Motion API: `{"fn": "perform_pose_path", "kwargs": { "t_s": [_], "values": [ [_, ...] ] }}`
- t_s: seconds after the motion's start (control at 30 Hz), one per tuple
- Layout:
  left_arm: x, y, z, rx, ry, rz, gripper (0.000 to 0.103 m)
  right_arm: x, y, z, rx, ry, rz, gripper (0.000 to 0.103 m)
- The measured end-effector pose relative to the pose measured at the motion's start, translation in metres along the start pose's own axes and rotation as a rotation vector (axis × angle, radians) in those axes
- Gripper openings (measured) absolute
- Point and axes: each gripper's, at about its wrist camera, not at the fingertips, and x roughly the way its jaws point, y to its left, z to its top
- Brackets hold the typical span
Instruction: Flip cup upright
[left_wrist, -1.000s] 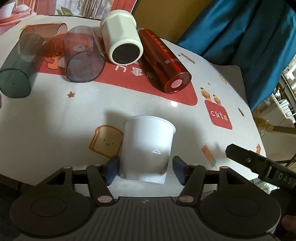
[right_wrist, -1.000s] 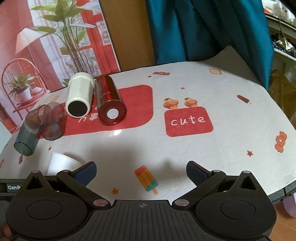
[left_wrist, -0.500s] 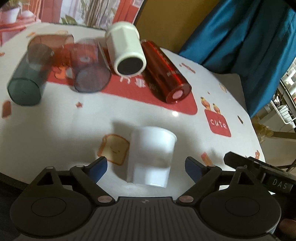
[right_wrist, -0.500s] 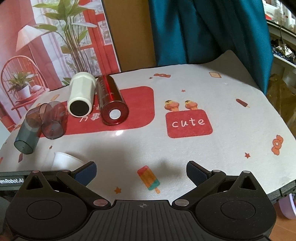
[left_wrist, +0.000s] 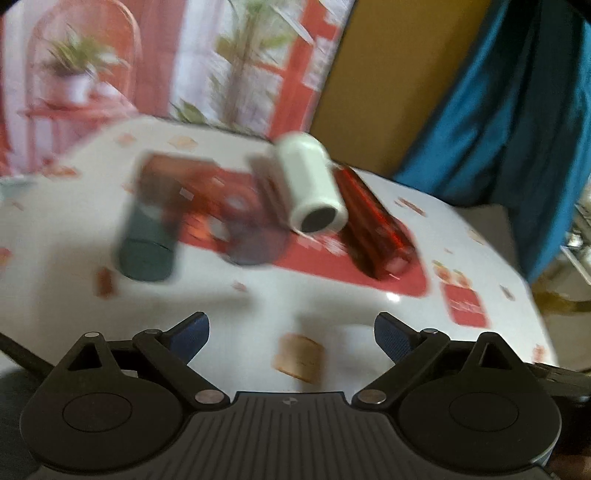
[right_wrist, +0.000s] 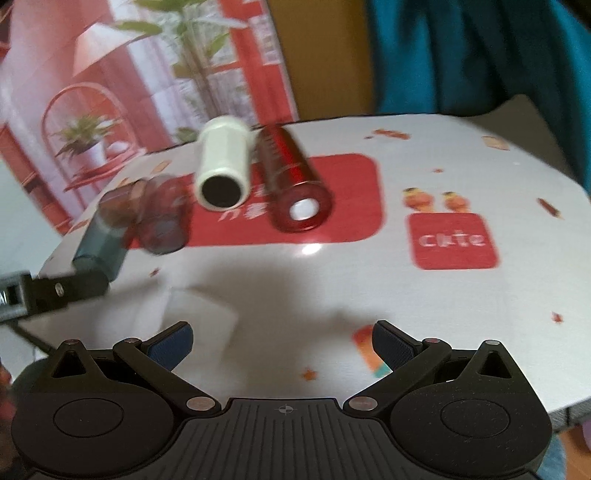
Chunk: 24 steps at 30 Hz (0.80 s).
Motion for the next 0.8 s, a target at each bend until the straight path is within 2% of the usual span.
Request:
{"fn": "perform_pose_path", "kwargs": {
  "t_s": [0.1, 0.17, 0.33, 0.43, 0.6, 0.67, 0.8],
  "values": [
    [-0.01, 0.004, -0.002, 0.07, -0.064, 0.121, 0.098, 0.011, 0.01, 0.003, -0.004, 0.034, 0.049, 0.103],
    [-0.01, 0.011, -0.004, 0.068, -0.066, 0.161, 0.098, 0.02, 0.017, 0.006, -0.007, 0.053, 0.084, 0.103],
    [-0.006, 0.031, -0.004, -0.015, -0.011, 0.174, 0.097, 0.044, 0.032, 0.015, -0.022, 0.114, 0.128, 0.1],
    [-0.01, 0.029, -0.005, -0.002, -0.024, 0.151, 0.097, 0.055, 0.036, 0.019, -0.007, 0.158, 0.143, 0.091],
    [-0.01, 0.025, -0.016, 0.007, -0.018, 0.124, 0.097, 0.067, 0.032, 0.024, 0.06, 0.194, 0.158, 0.091],
    [-0.008, 0.026, -0.017, 0.002, -0.011, 0.119, 0.097, 0.075, 0.031, 0.024, 0.087, 0.211, 0.151, 0.087],
    [-0.005, 0.028, -0.019, -0.003, 0.004, 0.114, 0.097, 0.077, 0.031, 0.023, 0.095, 0.191, 0.146, 0.08]
  ]
}}
